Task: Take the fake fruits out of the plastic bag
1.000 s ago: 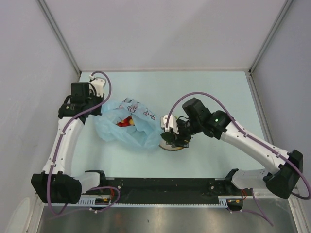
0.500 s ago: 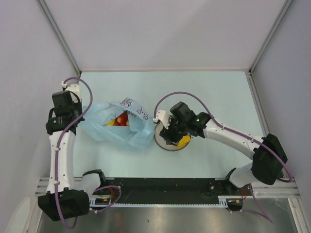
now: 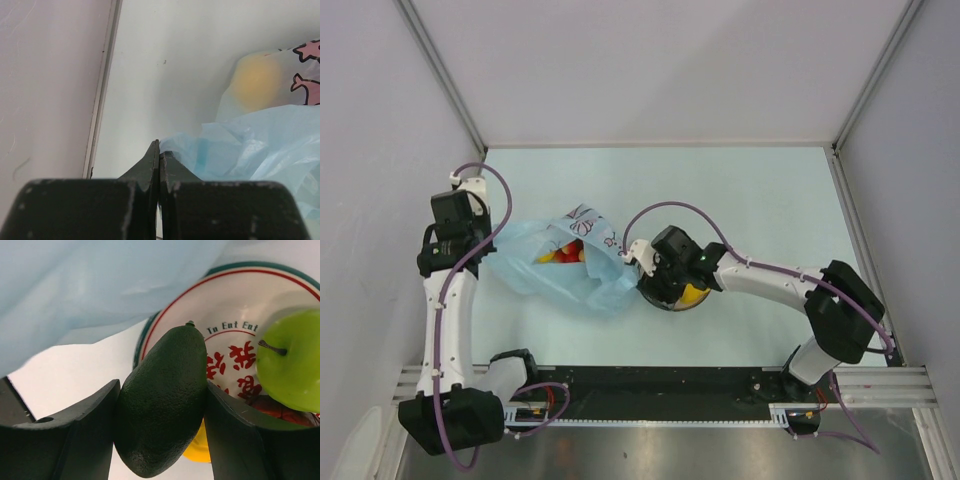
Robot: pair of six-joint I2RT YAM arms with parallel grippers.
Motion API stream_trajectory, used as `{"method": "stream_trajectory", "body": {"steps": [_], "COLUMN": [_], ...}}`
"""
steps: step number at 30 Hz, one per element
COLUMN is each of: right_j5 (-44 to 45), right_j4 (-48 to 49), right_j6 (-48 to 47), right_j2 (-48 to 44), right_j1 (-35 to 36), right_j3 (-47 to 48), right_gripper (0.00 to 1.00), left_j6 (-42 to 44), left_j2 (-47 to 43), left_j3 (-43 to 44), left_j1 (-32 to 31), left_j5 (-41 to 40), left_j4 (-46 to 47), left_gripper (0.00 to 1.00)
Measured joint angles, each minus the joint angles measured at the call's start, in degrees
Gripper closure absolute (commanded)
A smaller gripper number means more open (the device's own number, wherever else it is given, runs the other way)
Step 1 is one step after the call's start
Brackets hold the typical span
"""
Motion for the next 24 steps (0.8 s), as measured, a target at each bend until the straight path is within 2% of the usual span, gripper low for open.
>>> {"method": "stream_trajectory", "body": {"steps": [7,8,11,14,15,16,24], "right_j5": [0.0,-0.04,-0.02,0.2,0.39,0.52,-0.61], "right_j4": [0.5,0.55,0.55,0.72,0.83,0.92,-3.45], "right_j6": [-1.31,-1.55,-2.14,-2.93,-3.15,-3.28,-3.76], "right_j2": [1.07,1.14,1.2,1.2,1.2,1.18,0.66], "right_j1": [-0.72,-0.72,-0.61,-0.46,-0.37,-0.31,-0.5], "right_j3": [-2.05,-2.43,-3.19,-3.43,-3.43,-3.43,2.38], "right_gripper": [0.39,0.32,0.19,0.12,0.04,0.0,0.02], "left_j6": [-0.9,-0.92,-0.98,-1.01,-1.01,-1.01,-0.9], "left_j2": [0.2,0.28,0.42,0.42,0.42,0.42,0.59], "left_j3": [-0.09,-0.09,-0.09,-0.11,-0.11,-0.17,-0.24], "left_j1": [0.0,0.0,0.0,0.02,0.0,0.02,0.02], "left_j5": [1.25,1.42,1.79,2.25,2.51,2.69,4.9], "left_j4": [0.04,0.04,0.07,0.07,0.09,0.15,0.07], "left_gripper": [1.0,1.0,1.0,1.0,1.0,1.0,1.0]}}
